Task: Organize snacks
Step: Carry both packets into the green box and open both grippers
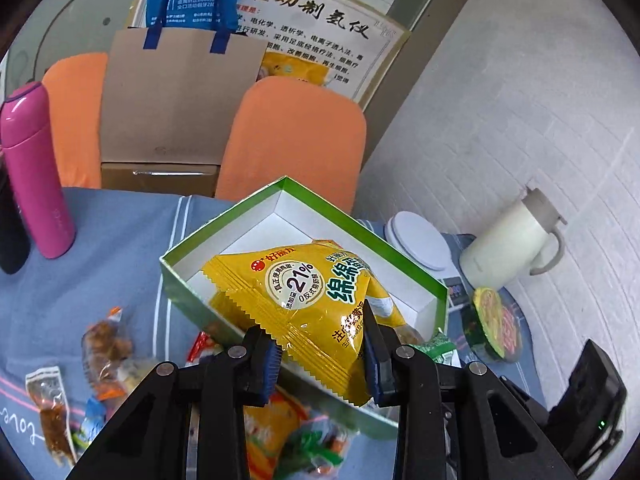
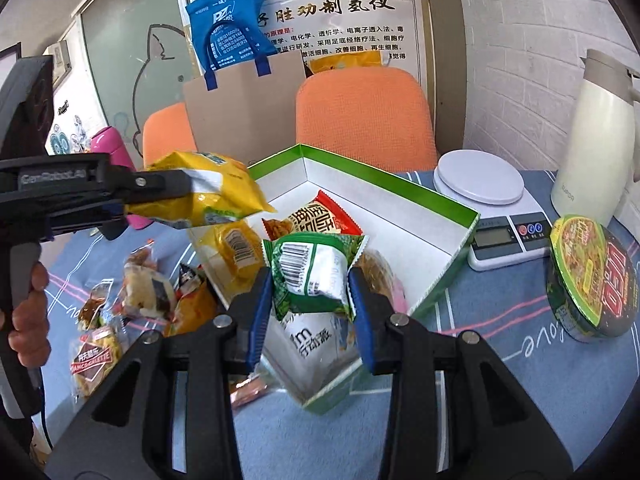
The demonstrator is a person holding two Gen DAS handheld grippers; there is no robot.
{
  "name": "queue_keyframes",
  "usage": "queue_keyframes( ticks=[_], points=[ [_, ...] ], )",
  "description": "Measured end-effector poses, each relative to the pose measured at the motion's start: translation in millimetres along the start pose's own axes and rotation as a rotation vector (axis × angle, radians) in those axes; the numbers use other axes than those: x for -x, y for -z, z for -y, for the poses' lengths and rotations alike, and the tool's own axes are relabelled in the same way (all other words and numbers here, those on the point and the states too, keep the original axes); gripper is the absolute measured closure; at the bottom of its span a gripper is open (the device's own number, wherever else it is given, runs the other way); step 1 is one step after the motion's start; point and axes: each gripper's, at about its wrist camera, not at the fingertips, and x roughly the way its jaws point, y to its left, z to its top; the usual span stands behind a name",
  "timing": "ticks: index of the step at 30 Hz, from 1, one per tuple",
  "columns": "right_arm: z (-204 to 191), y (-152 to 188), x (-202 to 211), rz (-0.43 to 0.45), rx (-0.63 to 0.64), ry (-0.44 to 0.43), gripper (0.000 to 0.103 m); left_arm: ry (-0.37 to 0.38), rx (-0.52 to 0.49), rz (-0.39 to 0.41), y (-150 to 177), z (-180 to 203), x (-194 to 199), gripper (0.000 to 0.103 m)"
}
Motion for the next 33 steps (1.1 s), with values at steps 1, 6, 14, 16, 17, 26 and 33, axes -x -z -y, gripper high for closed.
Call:
queue_keyframes(
  ticks=[1,6,14,16,17,26,33],
  points=[
    [0,-2,-3,-0.001,0.003,-0.002,0.063,-0.005,0.006,-0.007,-2,-1,-7,0.069],
    [-2,-9,-26,-0.019,0.025,-0.028,0.062,-0.044,0.007,-0.031,-5,-6,-32,0.069],
    [-20,6,-34,0.042,0.205,0.055,0.007,-0.124,-0.008,-0.041,8,-19,-40,0.015],
    [-19,9,-31,0.046,0.217,0.076,0.006,-0.171,-0.032,-0.02,9,-17,-33,0.014],
    [-18,10,-31,0.037,0.209,0.079,0.006,-0.176,-0.04,-0.021,9,-17,-31,0.014],
    [-20,13,-8,0.045,0.151,0.06,0.003,-0.157,-0.017,-0.005,17,-24,-6,0.014],
    [-34,17,22,0.097,0.148,0.03,0.003,-0.168,-0.032,0.019,30,-17,22,0.014]
  ],
)
